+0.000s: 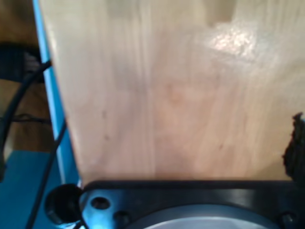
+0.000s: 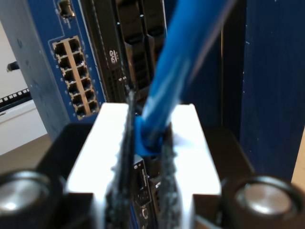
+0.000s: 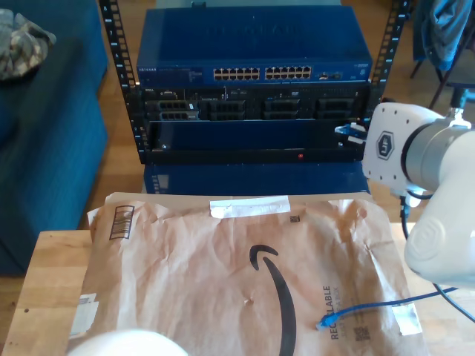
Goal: Grab the cable and plug it in
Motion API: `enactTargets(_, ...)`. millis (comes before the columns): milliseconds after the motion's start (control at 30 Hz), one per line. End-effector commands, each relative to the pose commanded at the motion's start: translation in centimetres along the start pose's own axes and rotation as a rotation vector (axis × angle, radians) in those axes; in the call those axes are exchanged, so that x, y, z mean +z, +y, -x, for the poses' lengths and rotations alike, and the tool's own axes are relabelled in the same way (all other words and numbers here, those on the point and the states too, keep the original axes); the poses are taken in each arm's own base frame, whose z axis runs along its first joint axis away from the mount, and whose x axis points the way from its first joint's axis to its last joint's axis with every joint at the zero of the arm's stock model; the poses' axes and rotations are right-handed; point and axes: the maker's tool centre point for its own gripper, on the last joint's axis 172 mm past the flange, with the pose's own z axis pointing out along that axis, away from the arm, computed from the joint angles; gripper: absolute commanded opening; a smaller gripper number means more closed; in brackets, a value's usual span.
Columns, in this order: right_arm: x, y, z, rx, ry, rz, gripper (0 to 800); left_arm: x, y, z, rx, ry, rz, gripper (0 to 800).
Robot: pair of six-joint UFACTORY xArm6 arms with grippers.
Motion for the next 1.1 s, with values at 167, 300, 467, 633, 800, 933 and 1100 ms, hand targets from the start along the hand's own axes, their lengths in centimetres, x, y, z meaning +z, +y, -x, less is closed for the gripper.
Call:
enactTargets(167,0.2,1.1,-0.3,-0.003,0.005,0.016,1,2.3,0.1,1.8,-0.016,-0.103,0.023,800)
enactTargets(300,0.4,2.6,-0.9,-0.002,0.015,0.038,1,2.6,0.1,2.1,-0.044,-0.12,0.041,800)
enactTargets(467,0.4,1.2,-1.3,-0.002,0.032,-0.017,0,2.6,0.3,2.1,-0.05,-0.121,0.05,800)
enactTargets(633,0.3,0.2,0.5,-0.021,0.007,-0.055,0,2.6,0.3,2.1,-0.05,-0.121,0.05,800)
enactTargets(800,0.2,-1.0,0.6,-0.045,0.022,-0.137,0,2.6,0.3,2.1,-0.05,-0.121,0.05,800)
enactTargets(933,-0.2,-2.1,0.2,-0.044,0.036,-0.182,0,2.6,0.3,2.1,-0.05,-0.121,0.05,800)
enactTargets(1100,-0.1,-1.3,-0.7,-0.056,0.06,-0.198,0,2.6,0.3,2.1,-0.05,-0.121,0.05,800)
